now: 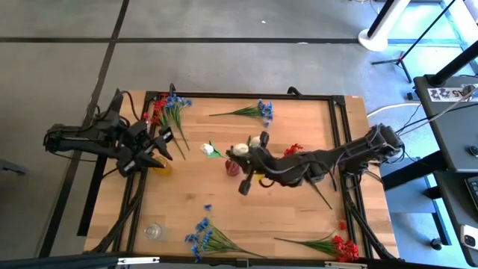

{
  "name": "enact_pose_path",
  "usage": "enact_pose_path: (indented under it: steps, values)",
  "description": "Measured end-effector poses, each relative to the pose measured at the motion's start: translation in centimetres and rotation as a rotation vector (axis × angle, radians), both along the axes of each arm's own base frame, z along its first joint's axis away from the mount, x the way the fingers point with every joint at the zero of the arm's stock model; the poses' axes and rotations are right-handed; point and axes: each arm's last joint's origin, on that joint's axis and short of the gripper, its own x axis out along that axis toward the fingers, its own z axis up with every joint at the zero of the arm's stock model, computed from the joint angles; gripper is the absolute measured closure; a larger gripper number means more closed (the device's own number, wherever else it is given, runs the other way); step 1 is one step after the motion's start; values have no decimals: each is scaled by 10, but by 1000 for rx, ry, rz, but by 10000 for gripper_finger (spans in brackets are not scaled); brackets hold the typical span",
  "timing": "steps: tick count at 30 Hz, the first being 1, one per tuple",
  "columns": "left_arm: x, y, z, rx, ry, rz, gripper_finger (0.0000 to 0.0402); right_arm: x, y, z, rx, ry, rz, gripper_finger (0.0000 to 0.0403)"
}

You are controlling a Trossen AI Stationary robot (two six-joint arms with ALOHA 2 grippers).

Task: Sort flowers into vase by color
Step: Put the white flower into the red vase

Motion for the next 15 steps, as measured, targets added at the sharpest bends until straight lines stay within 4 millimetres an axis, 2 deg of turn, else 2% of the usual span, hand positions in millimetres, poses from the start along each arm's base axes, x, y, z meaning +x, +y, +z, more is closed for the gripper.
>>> enact_pose_path:
  steps: [3, 9, 15]
  values:
    - [0, 1, 0, -5, 1, 19, 262, 1, -11, -7, -42, 46, -46, 401]
    - [1, 3, 0, -27, 1, 112, 262, 6, -32, -9, -76, 89, -102, 401]
    - [2, 3, -1, -28, 9, 119, 262, 7, -36, -9, -98, 104, -103, 401]
